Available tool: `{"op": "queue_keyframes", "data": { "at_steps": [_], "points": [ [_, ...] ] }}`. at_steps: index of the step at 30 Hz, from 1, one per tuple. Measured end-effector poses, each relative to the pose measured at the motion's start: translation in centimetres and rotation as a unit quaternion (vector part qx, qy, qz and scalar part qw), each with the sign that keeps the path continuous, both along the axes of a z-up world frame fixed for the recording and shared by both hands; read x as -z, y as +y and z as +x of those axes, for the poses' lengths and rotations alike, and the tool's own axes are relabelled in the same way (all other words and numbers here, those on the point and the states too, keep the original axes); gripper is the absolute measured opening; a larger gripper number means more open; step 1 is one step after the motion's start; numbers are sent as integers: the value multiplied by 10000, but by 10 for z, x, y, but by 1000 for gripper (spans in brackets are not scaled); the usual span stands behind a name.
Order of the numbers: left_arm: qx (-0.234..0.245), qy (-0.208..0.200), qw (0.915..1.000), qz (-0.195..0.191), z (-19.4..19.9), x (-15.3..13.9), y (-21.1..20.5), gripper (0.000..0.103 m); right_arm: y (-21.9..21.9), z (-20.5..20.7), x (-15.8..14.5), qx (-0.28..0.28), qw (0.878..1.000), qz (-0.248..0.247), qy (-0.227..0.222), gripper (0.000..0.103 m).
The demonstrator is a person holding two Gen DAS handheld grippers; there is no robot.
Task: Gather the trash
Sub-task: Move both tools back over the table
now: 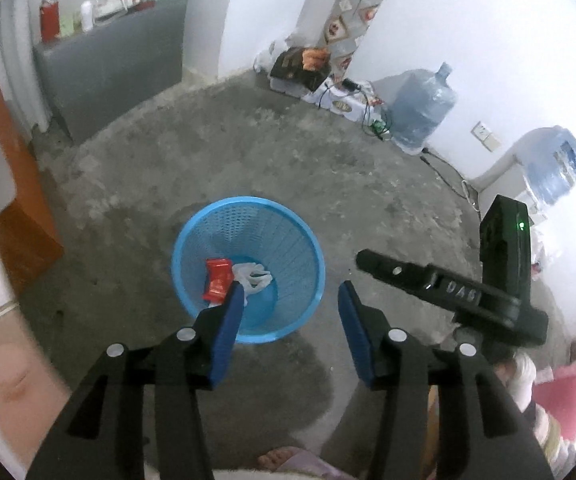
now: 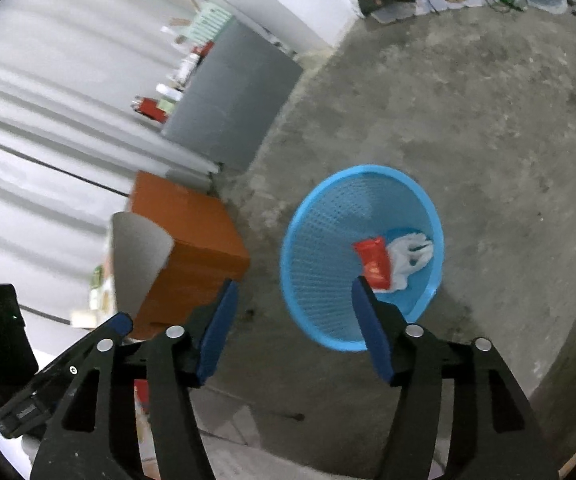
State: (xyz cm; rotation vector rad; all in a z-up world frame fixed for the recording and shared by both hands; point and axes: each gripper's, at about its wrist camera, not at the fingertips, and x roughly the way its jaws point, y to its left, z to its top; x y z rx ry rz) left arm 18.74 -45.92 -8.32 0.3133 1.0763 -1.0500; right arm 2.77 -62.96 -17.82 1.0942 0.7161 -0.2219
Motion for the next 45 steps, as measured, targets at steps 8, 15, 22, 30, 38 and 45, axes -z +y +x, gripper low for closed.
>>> {"op": "queue_keyframes", "data": {
  "at_steps": [8,15,22,30,38,45],
  "points": [
    [-423,-390,9949,-827,-21,-79,110,53,32,-19,-58,-192,9978,-78,-636,60],
    [-993,-1511,9730,-1438,-66,-130,219,66,79,-9,-114,-823,9901,-346,-1080,61],
    [-2049,-2186,9420,-1511,-108,-144,333,72,123,9,-154,-1505,9771,-522,-1409,61],
    [-3065,-1952,9192,-1518,-122,-121,425,72,191,33,-182,-2409,9553,-631,-1592,61],
    [-3505,-1871,9046,-1547,-123,-103,469,72,286,66,-196,-3472,9228,-528,-1584,61],
    [-3860,-1848,8937,-1346,-121,-84,490,72,372,106,-170,-4359,8931,-82,-1112,51]
  ]
}}
